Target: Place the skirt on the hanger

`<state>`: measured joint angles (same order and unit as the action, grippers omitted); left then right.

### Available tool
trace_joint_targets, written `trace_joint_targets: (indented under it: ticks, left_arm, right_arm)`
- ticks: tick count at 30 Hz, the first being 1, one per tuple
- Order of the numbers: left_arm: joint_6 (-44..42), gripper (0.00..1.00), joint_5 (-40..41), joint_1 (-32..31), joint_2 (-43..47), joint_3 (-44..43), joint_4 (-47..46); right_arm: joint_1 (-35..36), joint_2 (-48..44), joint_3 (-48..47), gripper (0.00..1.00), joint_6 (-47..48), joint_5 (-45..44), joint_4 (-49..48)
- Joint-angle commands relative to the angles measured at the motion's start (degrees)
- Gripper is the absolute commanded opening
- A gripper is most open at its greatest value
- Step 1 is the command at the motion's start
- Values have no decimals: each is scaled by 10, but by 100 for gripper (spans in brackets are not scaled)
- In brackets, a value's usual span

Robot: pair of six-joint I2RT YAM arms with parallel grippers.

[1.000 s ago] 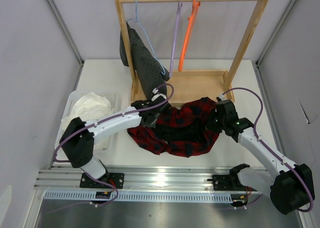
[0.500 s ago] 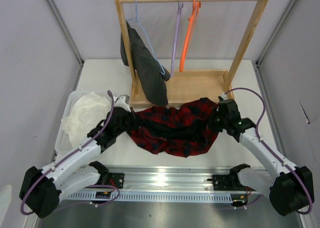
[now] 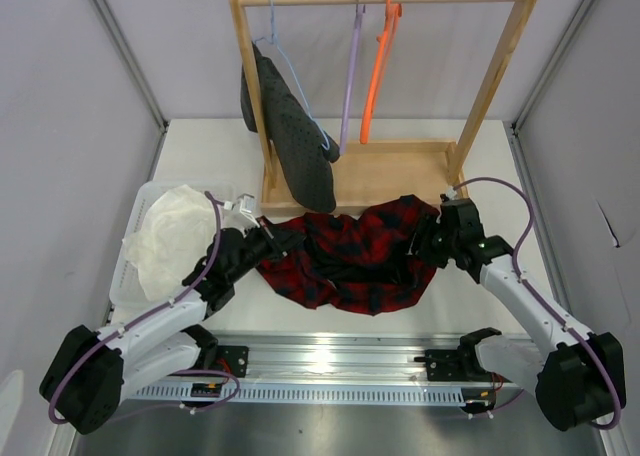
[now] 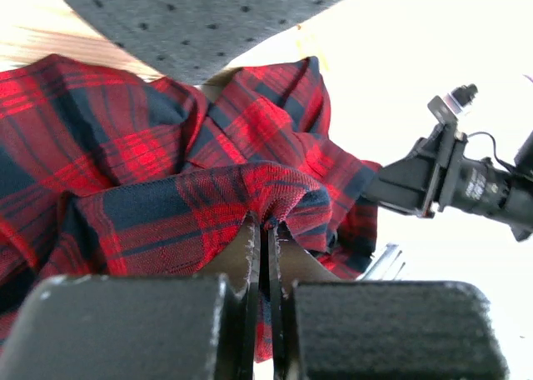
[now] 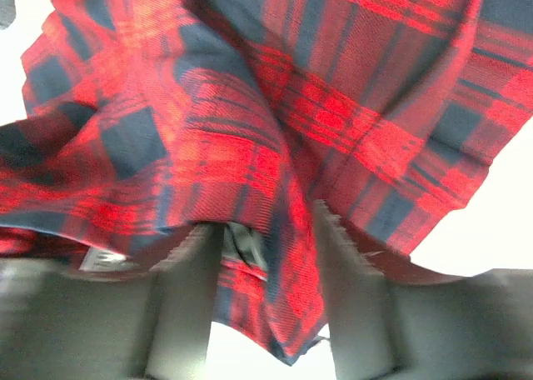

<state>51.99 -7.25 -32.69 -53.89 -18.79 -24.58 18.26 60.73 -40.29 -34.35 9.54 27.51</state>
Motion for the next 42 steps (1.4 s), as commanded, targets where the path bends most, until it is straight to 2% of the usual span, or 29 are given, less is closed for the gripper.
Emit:
trace_joint_targets:
  ticks: [1,7,16,19,21,26,28,30,31,33,36,38,39,40,42]
  left_arm:
    - [13,0,43,3,0,-27,22]
    - [4,0,96,3,-17,-70,117]
    - [1,0,107,1,-17,-74,131]
    - [-3,0,103,2,-13,-74,132]
    - [-4,0,96,1,-11,-72,128]
    - [-16,0,77,2,-14,-88,141]
    - [-22,0,51,3,-17,-104,144]
    - [-29,0,16,5,-17,-114,151]
    - [-29,0,3,9,-14,-124,151]
    - [-21,0,-56,29,-9,-137,136]
    - [35,0,-133,61,-2,-130,77]
    - [86,0,-178,86,4,-119,15]
    - [100,0,-190,96,3,-115,-4]
    - [120,0,-203,99,-1,-115,-25]
    - [130,0,-208,104,-6,-111,-36]
  right_arm:
    - [9,-21,-15,58,7,-35,47]
    - [57,-25,-20,69,-14,-84,107]
    - [94,-60,18,68,-78,-89,153]
    - [93,-66,29,53,-90,-95,141]
    - [93,-46,35,51,-91,-93,119]
    - [93,-17,48,34,-101,-65,55]
    - [91,-16,49,19,-102,-55,41]
    - [81,-32,44,10,-98,-18,12]
    - [58,-57,40,1,-96,2,2]
    - [28,-83,17,0,-93,80,-41]
    - [-45,-114,-9,0,-123,185,-126]
    - [-80,-138,-6,0,-164,267,-239]
    - [-88,-142,3,0,-218,286,-284]
    - [-96,-147,9,0,-248,316,-382]
    - [-107,-140,19,0,-344,341,-480]
